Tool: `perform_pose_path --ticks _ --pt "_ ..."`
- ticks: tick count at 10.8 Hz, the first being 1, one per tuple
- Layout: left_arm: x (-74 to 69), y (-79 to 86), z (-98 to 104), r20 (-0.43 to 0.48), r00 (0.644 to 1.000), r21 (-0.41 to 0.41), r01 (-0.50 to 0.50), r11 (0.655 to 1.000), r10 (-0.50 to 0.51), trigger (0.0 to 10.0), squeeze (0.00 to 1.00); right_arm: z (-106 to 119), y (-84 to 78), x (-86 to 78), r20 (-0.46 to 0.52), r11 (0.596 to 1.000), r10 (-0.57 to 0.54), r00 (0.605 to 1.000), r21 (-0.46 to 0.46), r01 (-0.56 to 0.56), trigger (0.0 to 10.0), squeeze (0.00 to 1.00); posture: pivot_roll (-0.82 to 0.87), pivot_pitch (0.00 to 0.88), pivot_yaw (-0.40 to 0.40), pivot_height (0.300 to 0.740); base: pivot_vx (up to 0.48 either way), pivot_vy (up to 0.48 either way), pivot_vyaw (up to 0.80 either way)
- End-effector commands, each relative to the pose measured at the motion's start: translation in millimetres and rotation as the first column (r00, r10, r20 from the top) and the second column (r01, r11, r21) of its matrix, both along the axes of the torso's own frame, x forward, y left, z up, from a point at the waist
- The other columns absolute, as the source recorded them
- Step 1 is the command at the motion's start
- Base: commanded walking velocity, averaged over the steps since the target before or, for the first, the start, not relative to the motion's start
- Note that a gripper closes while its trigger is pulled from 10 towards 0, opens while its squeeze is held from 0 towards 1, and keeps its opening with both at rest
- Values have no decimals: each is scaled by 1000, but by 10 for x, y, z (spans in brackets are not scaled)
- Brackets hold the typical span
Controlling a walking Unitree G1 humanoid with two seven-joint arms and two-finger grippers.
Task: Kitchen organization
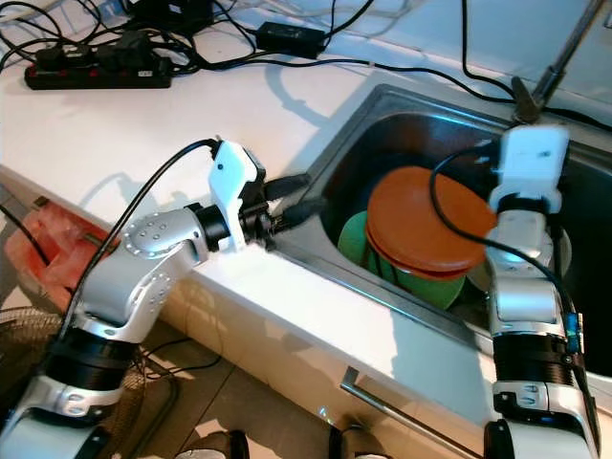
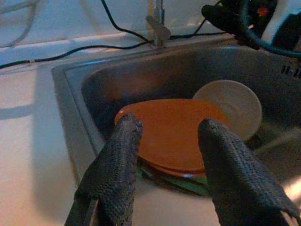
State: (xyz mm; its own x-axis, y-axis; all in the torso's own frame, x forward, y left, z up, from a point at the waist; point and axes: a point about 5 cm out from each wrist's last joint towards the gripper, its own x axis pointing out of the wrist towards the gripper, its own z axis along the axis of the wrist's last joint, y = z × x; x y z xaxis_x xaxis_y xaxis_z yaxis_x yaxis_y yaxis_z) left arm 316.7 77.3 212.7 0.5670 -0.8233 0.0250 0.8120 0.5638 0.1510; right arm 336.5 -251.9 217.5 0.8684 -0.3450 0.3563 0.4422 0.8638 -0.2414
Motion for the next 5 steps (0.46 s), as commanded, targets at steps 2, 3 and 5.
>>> perform_pose_path --ticks 2,3,5 --pt "176 84 122 81 968 -92 -229 969 236 10000 0 32 326 32 67 969 224 972 92 -229 10000 0 14 132 -2 740 0 0 0" --pt "293 198 161 111 887 -168 -427 888 447 10000 0 -38 547 25 104 919 340 935 174 -354 10000 0 14 132 -2 740 0 0 0" --pt "341 339 148 124 778 -234 -580 781 615 10000 0 -167 736 1 131 855 422 897 271 -441 10000 0 16 139 -4 740 0 0 0"
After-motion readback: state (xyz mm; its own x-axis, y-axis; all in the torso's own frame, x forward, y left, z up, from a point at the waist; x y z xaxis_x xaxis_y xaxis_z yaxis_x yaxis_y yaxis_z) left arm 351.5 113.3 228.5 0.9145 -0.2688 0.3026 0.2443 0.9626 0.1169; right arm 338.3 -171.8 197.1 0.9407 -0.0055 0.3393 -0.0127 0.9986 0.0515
